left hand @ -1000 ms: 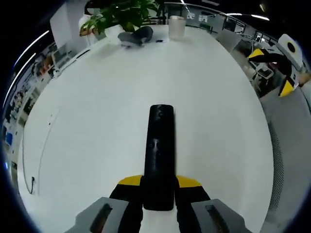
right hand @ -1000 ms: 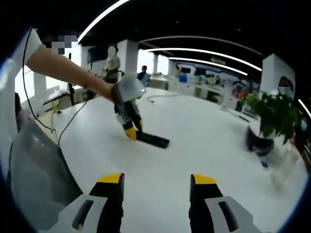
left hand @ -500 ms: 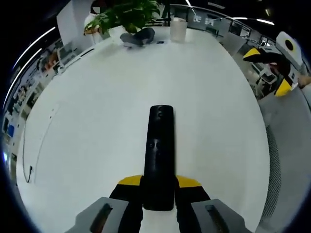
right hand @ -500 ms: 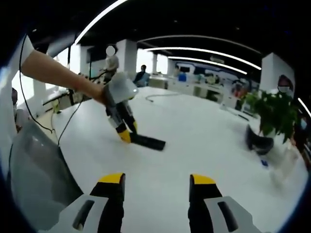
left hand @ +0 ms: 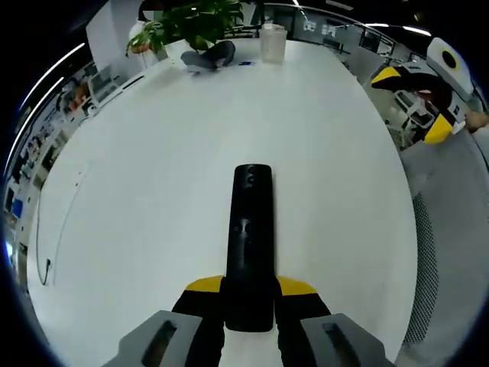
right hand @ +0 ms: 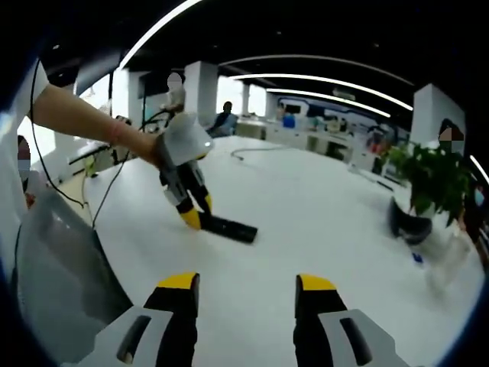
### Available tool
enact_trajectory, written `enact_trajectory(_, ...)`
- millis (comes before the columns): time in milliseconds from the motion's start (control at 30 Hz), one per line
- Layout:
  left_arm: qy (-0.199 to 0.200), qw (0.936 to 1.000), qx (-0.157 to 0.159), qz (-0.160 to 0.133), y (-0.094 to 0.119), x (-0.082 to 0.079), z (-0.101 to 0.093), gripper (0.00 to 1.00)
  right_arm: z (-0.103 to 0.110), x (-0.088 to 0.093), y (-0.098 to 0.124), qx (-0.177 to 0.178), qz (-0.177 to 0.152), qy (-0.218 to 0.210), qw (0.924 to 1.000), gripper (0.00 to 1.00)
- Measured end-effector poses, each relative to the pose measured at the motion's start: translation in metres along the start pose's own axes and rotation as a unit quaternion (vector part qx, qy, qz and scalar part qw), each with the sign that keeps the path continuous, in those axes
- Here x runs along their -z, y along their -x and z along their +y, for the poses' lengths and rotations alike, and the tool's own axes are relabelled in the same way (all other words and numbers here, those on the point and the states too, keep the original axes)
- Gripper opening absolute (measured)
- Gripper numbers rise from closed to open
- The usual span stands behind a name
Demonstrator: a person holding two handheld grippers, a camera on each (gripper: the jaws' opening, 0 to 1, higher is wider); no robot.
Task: Press the specified remote control buttons in sequence, fully releasing each button before pressing the next.
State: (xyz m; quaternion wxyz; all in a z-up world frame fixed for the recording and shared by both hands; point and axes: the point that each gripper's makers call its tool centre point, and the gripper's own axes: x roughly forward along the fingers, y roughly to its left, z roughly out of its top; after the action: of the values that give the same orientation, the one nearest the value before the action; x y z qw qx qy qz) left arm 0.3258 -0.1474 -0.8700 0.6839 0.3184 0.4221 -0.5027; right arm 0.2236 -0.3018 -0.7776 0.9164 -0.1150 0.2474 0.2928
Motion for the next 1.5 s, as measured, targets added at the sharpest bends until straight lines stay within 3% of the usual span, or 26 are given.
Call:
enact_trajectory(600, -0.013, 0.9999, 0.007, -0.009, 0.003, 0.004, -0.026, 0.24, 0.008, 0.002, -0.002, -0.017, 0.009, 0.011, 0.9998, 0.46)
enact_trajectory(1500, -0.034, 0.9993, 0.018, 0.001, 0.004, 0.007, -0.061, 0.24, 0.009, 0.004, -0.003, -0.020, 0.016, 0.014, 0.9996, 0.44)
